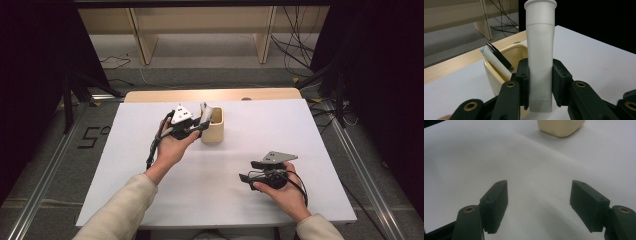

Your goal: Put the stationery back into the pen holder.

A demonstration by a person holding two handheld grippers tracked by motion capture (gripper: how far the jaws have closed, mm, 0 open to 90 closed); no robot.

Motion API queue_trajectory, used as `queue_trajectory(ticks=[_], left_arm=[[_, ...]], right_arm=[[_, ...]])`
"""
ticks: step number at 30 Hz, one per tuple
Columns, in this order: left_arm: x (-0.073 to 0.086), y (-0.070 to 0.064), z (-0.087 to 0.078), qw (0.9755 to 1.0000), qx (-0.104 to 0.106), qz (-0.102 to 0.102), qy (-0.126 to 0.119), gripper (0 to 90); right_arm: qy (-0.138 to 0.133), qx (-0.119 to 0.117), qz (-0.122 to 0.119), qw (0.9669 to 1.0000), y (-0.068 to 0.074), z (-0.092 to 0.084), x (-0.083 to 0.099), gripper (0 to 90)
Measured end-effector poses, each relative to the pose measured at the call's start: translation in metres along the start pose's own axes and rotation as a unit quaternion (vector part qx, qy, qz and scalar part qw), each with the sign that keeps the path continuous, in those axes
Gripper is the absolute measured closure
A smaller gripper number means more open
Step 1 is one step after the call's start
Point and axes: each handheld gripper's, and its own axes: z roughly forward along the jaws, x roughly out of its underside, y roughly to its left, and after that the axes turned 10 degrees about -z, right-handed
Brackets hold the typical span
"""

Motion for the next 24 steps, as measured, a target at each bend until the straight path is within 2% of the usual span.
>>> queue_trajectory(ticks=[12, 24], left_arm=[[-0.005, -0.002, 0.01, 1.0, 0.0, 0.001, -0.005, 70.6], [-0.007, 0.002, 0.017, 0.9999, -0.011, 0.007, -0.006, 70.7]], right_arm=[[0.0, 0.0, 0.0, 1.0, 0.0, 0.0, 0.0, 31.9], [0.0, 0.0, 0.001, 1.0, 0.0, 0.0, 0.0, 31.9]])
